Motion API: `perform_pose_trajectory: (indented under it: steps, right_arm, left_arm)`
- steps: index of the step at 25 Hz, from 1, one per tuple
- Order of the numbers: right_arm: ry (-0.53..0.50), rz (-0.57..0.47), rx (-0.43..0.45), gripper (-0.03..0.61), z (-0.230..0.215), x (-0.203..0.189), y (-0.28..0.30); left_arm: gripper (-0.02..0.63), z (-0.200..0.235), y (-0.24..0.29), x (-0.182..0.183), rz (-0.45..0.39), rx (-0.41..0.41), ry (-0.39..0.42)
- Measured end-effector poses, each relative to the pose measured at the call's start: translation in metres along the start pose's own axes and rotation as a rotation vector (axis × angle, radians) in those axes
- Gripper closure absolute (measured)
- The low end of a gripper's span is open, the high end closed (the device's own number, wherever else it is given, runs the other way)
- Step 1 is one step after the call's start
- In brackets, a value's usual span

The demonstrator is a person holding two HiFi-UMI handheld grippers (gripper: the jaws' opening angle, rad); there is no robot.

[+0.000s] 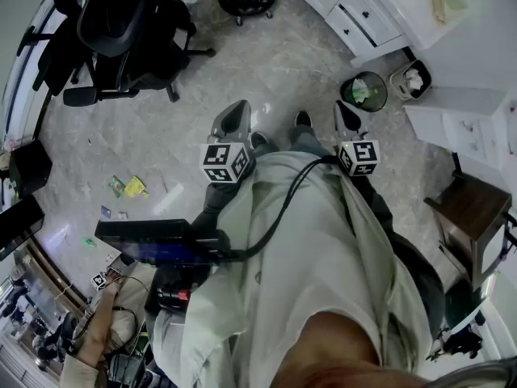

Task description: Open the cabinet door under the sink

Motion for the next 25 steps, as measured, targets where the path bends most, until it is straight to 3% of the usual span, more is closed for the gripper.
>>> perform_pose_trajectory:
  steps: [15, 25]
  right_arm:
    - [0.051, 0.0, -0.076, 0.577, -0.018, -0.005, -0.012]
    - [0.05, 0.01, -0.109, 0.577, -0.002, -0.015, -0.028]
  left_arm:
    - [0.607, -0.011, 0.022, 0.001, 0.022, -0.074, 0.0]
    - [0.607, -0.01, 0.01, -0.008, 0.017, -0.113, 0.005]
Point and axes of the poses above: the fingertips, and each gripper's own axes: y forward along the fingers, z to its left, x out of its top, the point moved 5 cm from there along -y, backward along the fingers, and after that the axes turned 8 degrees about y, right-handed, at the moved point
